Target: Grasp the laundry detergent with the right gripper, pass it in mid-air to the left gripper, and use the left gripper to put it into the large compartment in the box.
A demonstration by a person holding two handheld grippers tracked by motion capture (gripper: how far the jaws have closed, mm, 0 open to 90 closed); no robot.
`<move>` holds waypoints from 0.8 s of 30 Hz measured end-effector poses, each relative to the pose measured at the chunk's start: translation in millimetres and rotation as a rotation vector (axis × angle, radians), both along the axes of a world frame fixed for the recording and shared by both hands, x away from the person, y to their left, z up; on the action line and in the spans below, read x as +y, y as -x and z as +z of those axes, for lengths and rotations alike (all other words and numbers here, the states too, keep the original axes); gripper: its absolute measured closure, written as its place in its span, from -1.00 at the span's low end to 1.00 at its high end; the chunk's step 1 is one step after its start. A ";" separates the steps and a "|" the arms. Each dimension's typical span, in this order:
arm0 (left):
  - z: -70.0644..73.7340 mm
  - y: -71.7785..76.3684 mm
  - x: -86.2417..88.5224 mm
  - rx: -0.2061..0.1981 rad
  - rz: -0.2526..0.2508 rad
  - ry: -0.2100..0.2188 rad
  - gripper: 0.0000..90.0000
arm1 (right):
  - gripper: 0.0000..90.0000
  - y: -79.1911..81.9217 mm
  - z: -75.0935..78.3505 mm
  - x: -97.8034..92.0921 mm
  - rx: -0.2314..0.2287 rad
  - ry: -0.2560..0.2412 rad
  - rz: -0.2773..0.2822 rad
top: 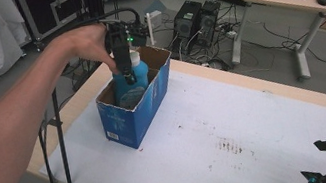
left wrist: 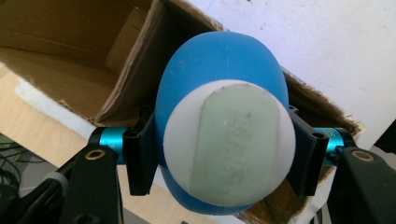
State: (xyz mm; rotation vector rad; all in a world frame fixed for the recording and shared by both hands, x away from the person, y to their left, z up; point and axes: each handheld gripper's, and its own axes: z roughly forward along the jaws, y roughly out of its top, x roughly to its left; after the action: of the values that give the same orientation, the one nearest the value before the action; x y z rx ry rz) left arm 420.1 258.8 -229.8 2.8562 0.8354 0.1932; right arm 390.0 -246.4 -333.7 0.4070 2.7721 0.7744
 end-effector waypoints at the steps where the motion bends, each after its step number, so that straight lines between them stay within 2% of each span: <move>1: -2.4 0.1 0.5 0.002 -0.009 -0.003 -0.15 | -0.72 0.0 0.0 0.0 0.000 0.000 0.000; 6: -14.1 1.0 0.5 -0.001 -0.071 -0.023 -0.15 | -0.72 -0.1 -3.3 -0.6 0.006 0.006 -0.003; 13: -23.5 1.0 -0.4 -0.002 -0.123 -0.044 -0.15 | -0.72 0.2 -7.4 0.0 0.015 0.011 -0.002; 17: -26.6 0.8 -0.3 -0.003 -0.137 -0.043 -0.15 | -0.72 -0.1 -9.0 0.4 0.019 0.014 -0.002; 24: -34.6 -0.5 -2.9 0.004 -0.155 -0.069 -0.15 | -0.72 -0.7 -10.4 2.4 0.018 0.020 0.001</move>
State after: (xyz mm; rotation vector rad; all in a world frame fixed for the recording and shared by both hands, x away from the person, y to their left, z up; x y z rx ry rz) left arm 420.6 255.9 -264.4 2.9701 0.6161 0.2003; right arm 390.7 -244.0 -344.1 0.4113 2.7947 0.7461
